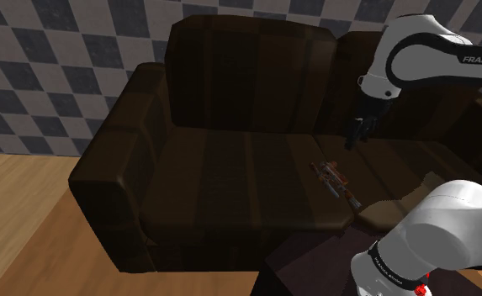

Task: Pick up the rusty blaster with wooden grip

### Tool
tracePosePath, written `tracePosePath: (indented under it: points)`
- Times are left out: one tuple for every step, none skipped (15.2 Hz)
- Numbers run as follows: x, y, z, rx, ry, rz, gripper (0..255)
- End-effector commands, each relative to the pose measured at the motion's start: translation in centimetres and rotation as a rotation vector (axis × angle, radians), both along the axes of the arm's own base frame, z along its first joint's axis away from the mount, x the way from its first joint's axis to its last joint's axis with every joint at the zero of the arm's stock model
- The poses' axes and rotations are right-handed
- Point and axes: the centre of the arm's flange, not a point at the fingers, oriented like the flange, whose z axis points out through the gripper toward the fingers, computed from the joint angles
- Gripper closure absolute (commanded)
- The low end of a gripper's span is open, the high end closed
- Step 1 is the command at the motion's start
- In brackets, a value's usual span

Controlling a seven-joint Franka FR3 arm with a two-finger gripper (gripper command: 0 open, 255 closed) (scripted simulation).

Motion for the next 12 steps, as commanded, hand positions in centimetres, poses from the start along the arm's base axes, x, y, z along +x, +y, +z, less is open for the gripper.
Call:
tracePosePath:
  points:
    - [-0.7,-1.6,-2.4,0.033,-0.030,-0.028,0]
    - [-1.1,-2.5,-3.6,0.049,-0.044,-0.043,0]
    - [-1.6,-3.3,-4.8,0.065,-0.058,-0.057,0]
    - [-2.0,-4.1,-6.0,0.081,-0.071,-0.071,0]
    - [-2.4,-4.9,-7.3,0.097,-0.085,-0.085,0]
    - [-2.7,-5.6,-8.5,0.113,-0.099,-0.100,0]
    - [-3.1,-6.3,-9.8,0.130,-0.113,-0.114,0]
    - [-3.5,-7.0,-11.1,0.146,-0.127,-0.128,0]
    - [-3.9,-7.7,-12.4,0.162,-0.140,-0.142,0]
    - [-4.2,-8.3,-13.7,0.178,-0.154,-0.157,0]
    - [-4.6,-8.9,-15.0,0.194,-0.168,-0.171,0]
    - [-4.9,-9.5,-16.4,0.210,-0.182,-0.185,0]
